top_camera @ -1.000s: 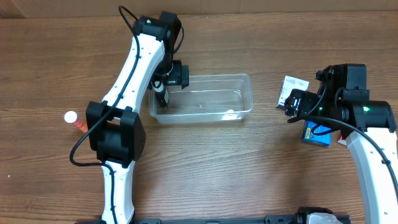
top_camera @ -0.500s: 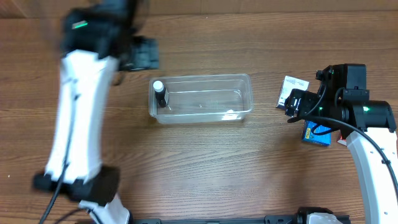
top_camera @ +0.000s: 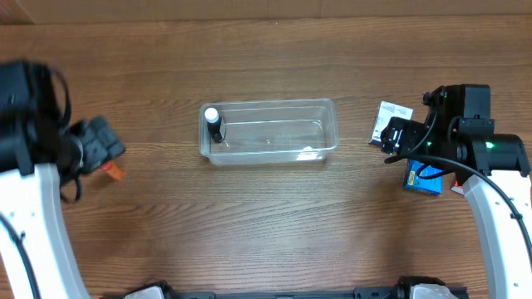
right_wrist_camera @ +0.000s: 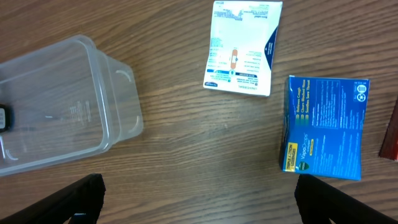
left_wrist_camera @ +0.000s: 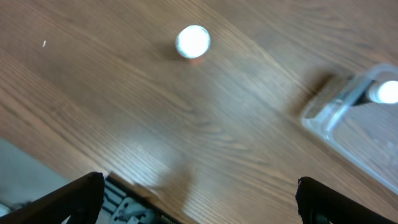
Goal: Pack container
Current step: 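Move the left gripper to the orange tube and grasp it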
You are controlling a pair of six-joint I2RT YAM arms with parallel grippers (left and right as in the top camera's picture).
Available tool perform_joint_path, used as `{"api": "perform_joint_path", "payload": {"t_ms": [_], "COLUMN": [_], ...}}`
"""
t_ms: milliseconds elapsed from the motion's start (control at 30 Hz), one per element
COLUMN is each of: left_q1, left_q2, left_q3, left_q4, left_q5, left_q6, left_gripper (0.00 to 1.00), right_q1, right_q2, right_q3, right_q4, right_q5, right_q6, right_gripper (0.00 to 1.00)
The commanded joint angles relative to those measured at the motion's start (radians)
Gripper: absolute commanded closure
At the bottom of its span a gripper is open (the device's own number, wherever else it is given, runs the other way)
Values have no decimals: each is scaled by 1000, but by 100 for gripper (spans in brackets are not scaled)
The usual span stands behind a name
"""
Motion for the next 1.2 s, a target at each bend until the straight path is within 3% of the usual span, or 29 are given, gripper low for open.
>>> {"api": "perform_joint_path", "payload": {"t_ms": [0,200,500,1167], "left_q1": [88,189,190,120], "left_q2": [-58,98,351,570], "left_q3": [-113,-152,-152,-152], "left_q4": [83,153,247,373], "left_q5": [28,121,135,132], "left_q6": [54,121,122,127], "left_gripper": [0,0,0,0], "right_q1": [-3,-3,-3,-3], "right_q2": [-7,11,42,45], "right_q3": [26,26,26,26], "right_q4": [9,6,5,4], "right_q5": [9,9,9,9], "right_q6": [4,3,3,3], "right_gripper": [0,0,0,0]}}
